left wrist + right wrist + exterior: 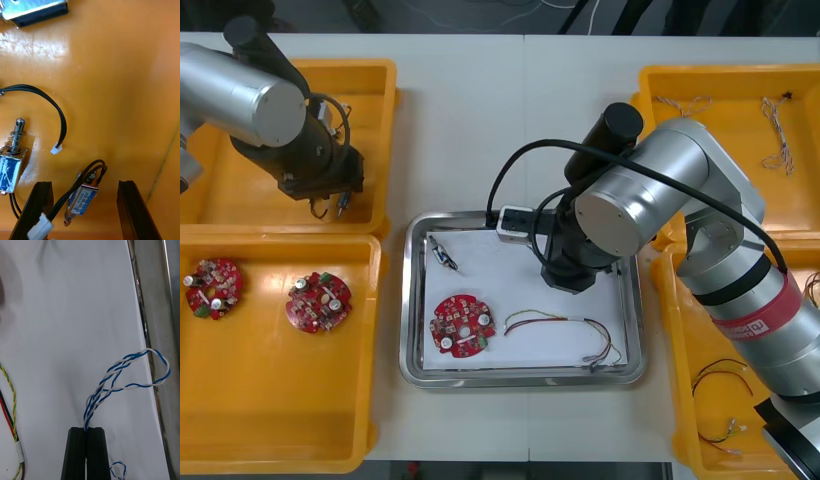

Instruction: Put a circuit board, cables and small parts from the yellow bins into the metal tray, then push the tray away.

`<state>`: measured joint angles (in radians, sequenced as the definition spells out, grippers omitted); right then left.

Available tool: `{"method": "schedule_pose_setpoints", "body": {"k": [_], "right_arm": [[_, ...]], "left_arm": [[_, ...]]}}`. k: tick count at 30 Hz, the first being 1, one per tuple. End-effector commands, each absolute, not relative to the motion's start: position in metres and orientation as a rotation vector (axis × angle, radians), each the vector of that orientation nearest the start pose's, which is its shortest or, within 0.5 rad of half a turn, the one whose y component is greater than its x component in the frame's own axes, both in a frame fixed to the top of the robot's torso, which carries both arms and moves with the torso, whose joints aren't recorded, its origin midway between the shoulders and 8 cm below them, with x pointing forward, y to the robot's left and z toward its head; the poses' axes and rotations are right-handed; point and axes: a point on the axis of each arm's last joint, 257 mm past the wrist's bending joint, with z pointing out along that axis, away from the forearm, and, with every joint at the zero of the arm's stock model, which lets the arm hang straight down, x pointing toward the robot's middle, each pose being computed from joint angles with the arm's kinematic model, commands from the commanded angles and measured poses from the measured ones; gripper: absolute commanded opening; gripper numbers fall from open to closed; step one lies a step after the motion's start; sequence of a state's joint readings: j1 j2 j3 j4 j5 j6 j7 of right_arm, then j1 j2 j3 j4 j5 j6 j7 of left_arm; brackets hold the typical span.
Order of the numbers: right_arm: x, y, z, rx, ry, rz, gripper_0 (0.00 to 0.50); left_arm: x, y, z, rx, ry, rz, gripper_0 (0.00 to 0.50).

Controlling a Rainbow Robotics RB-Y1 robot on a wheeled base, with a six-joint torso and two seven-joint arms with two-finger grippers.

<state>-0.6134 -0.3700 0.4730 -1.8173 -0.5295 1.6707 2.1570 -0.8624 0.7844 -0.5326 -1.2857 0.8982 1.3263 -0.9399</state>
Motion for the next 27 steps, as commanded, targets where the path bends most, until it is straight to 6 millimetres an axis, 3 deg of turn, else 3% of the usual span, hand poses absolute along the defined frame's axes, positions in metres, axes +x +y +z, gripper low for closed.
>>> {"method": "schedule_pose_setpoints", "body": {"k": [1,5,7,8,9,10,11,12,21,27], "right_arm": [[0.448,-0.071,-0.246,-1.778,2.015,-0.193,0.000],[0.448,-0.071,-0.247,-1.777,2.016,-0.189,0.011],[0.449,-0.070,-0.247,-1.768,2.011,-0.185,0.083],[0.449,-0.070,-0.248,-1.768,2.009,-0.185,0.157],[0.450,-0.070,-0.248,-1.762,2.007,-0.187,0.305],[0.451,-0.069,-0.247,-1.759,2.004,-0.188,0.419],[0.451,-0.069,-0.247,-1.759,2.004,-0.188,0.419],[0.451,-0.068,-0.247,-1.755,2.003,-0.187,0.500],[0.455,-0.071,-0.243,-1.722,2.021,-0.188,0.500],[0.460,-0.077,-0.228,-1.666,2.045,-0.181,0.500]], "left_arm": [[0.569,0.258,-0.224,-0.347,2.661,-0.167,0.500],[0.568,0.256,-0.227,-0.349,2.661,-0.176,0.500],[0.568,0.256,-0.227,-0.351,2.661,-0.177,0.500],[0.568,0.258,-0.227,-0.354,2.661,-0.174,0.500],[0.568,0.257,-0.228,-0.352,2.662,-0.176,0.500],[0.568,0.257,-0.227,-0.353,2.661,-0.176,0.500],[0.568,0.257,-0.227,-0.353,2.661,-0.176,0.500],[0.568,0.257,-0.228,-0.356,2.662,-0.176,0.500],[0.567,0.260,-0.231,-0.366,2.667,-0.174,0.500],[0.567,0.261,-0.231,-0.370,2.666,-0.175,0.500]]}}
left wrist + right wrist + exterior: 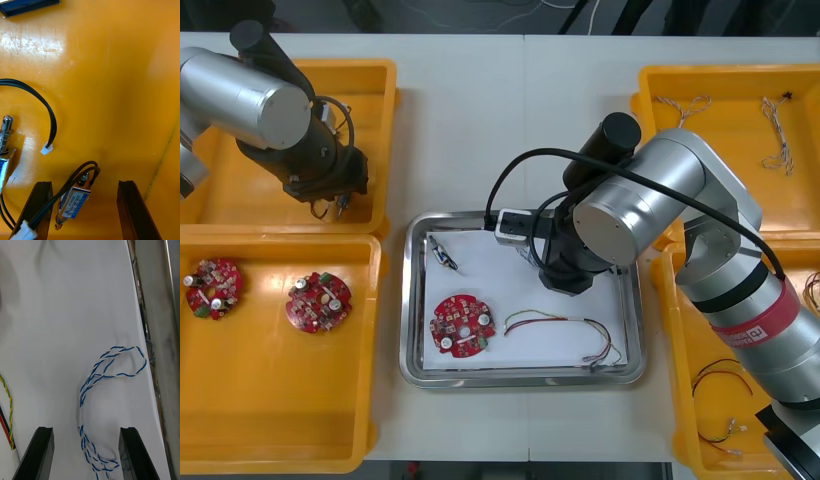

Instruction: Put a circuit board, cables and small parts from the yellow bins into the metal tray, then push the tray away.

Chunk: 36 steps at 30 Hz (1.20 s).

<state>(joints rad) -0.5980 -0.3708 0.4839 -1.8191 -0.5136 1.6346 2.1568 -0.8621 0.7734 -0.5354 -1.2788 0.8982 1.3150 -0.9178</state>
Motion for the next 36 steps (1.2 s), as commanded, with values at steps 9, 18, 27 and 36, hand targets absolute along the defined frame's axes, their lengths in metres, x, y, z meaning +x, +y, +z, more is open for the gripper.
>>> {"method": "schedule_pose_setpoints", "body": {"k": [9,18,27,36], "right_arm": [[0.456,-0.096,-0.181,-1.579,2.180,-0.154,0.500],[0.483,-0.123,-0.121,-1.356,2.176,-0.133,0.500],[0.492,-0.165,-0.079,-1.076,2.229,-0.092,0.500],[0.489,-0.226,-0.065,-0.717,2.347,0.011,0.500]], "left_arm": [[0.570,0.269,-0.236,-0.406,2.662,-0.180,0.500],[0.574,0.273,-0.238,-0.437,2.648,-0.198,0.500],[0.574,0.273,-0.238,-0.441,2.648,-0.201,0.479],[0.575,0.271,-0.238,-0.441,2.646,-0.212,0.000]]}}
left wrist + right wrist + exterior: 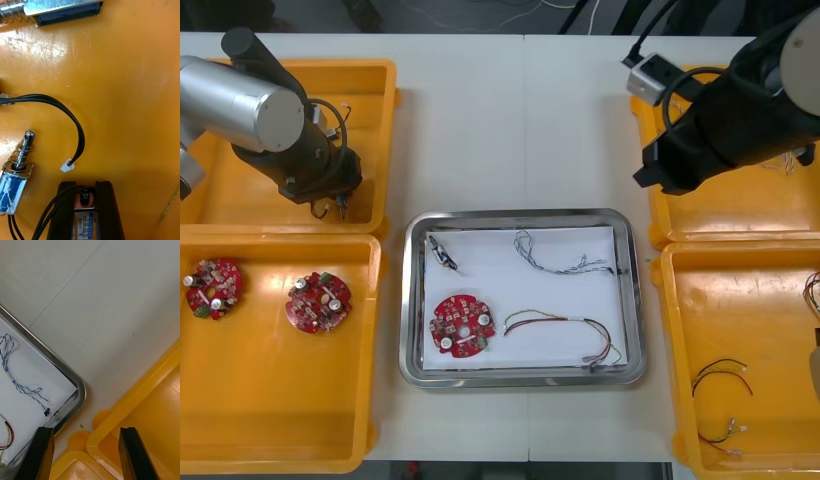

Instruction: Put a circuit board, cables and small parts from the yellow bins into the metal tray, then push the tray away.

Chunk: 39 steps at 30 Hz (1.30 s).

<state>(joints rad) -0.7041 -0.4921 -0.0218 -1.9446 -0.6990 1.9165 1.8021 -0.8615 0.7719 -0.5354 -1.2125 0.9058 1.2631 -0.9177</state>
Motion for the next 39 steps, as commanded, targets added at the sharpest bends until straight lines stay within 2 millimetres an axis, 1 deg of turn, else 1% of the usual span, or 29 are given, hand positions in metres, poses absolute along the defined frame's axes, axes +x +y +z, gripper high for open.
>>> {"method": "schedule_pose_setpoints", "body": {"k": [1,6,7,8,10,12,13,16,18,19,20,24,28,34,35,37,39], "right_arm": [[0.488,-0.233,-0.065,-0.687,2.355,0.006,0.500],[0.479,-0.271,-0.068,-0.518,2.395,-0.040,0.500],[0.479,-0.271,-0.068,-0.518,2.395,-0.040,0.500],[0.474,-0.281,-0.071,-0.468,2.407,-0.044,0.500],[0.469,-0.291,-0.073,-0.420,2.418,-0.048,0.500],[0.463,-0.301,-0.075,-0.373,2.428,-0.058,0.500],[0.463,-0.301,-0.075,-0.373,2.428,-0.058,0.500],[0.454,-0.313,-0.081,-0.312,2.448,-0.071,0.500],[0.446,-0.322,-0.088,-0.262,2.471,-0.080,0.500],[0.445,-0.324,-0.089,-0.255,2.473,-0.084,0.500],[0.438,-0.332,-0.096,-0.224,2.493,-0.091,0.500],[0.423,-0.345,-0.111,-0.168,2.546,-0.075,0.500],[0.409,-0.358,-0.123,-0.124,2.583,-0.048,0.500],[0.391,-0.376,-0.141,-0.074,2.632,-0.051,0.500],[0.390,-0.378,-0.141,-0.067,2.634,-0.053,0.500],[0.385,-0.385,-0.146,-0.042,2.646,-0.064,0.500],[0.383,-0.390,-0.149,-0.029,2.651,-0.083,0.500]], "left_arm": [[0.575,0.271,-0.237,-0.441,2.645,-0.213,0.000],[0.575,0.270,-0.237,-0.443,2.643,-0.219,0.000],[0.575,0.270,-0.237,-0.443,2.643,-0.219,0.000],[0.575,0.269,-0.237,-0.443,2.644,-0.221,0.000],[0.575,0.270,-0.236,-0.445,2.643,-0.222,0.000],[0.577,0.272,-0.231,-0.446,2.633,-0.226,0.000],[0.577,0.272,-0.231,-0.446,2.633,-0.226,0.000],[0.578,0.275,-0.219,-0.446,2.621,-0.235,0.000],[0.579,0.277,-0.206,-0.448,2.612,-0.243,0.000],[0.579,0.277,-0.203,-0.449,2.609,-0.247,0.000],[0.579,0.279,-0.193,-0.449,2.600,-0.253,0.000],[0.578,0.281,-0.176,-0.441,2.589,-0.252,0.000],[0.575,0.285,-0.161,-0.422,2.582,-0.232,0.000],[0.560,0.279,-0.136,-0.368,2.605,-0.186,0.000],[0.559,0.278,-0.133,-0.363,2.606,-0.183,0.000],[0.549,0.272,-0.124,-0.337,2.618,-0.165,0.000],[0.543,0.269,-0.118,-0.323,2.625,-0.155,0.000]]}}
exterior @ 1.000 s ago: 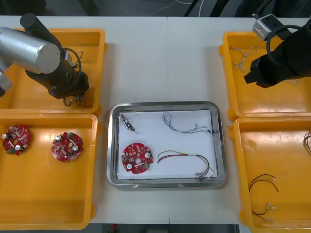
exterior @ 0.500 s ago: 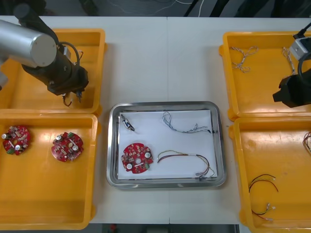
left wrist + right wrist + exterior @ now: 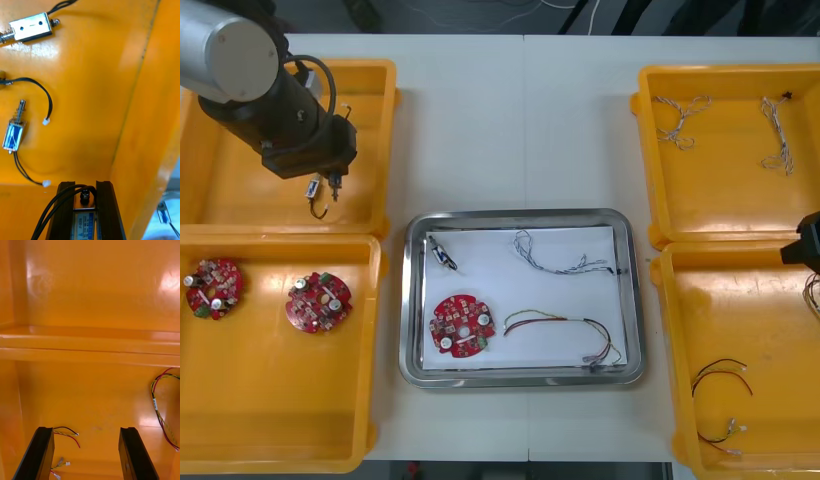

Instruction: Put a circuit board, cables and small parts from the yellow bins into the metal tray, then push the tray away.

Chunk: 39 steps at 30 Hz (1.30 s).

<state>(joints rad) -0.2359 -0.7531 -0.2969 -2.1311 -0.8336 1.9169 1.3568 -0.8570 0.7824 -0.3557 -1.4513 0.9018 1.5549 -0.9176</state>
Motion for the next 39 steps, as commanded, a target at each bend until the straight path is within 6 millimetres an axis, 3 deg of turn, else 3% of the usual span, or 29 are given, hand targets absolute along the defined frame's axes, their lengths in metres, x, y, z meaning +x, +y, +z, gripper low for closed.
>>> {"method": "schedule_pose_setpoints", "body": {"k": [1,11,19,23,32,39], "right_arm": [[0.382,-0.392,-0.150,-0.024,2.652,-0.090,0.500],[0.386,-0.403,-0.154,0.030,2.644,-0.102,0.500],[0.390,-0.404,-0.155,0.040,2.636,-0.082,0.500],[0.394,-0.404,-0.153,0.047,2.615,-0.076,0.500],[0.396,-0.409,-0.157,0.073,2.612,-0.077,0.500],[0.397,-0.412,-0.160,0.096,2.617,-0.066,0.500]], "left_arm": [[0.542,0.266,-0.115,-0.315,2.624,-0.152,0.000],[0.512,0.222,-0.092,-0.330,2.594,-0.155,0.000],[0.495,0.184,-0.091,-0.331,2.574,-0.141,0.000],[0.491,0.146,-0.092,-0.331,2.546,-0.182,0.000],[0.482,0.087,-0.115,-0.278,2.536,-0.180,0.000],[0.462,0.057,-0.141,-0.279,2.575,-0.166,0.000]]}}
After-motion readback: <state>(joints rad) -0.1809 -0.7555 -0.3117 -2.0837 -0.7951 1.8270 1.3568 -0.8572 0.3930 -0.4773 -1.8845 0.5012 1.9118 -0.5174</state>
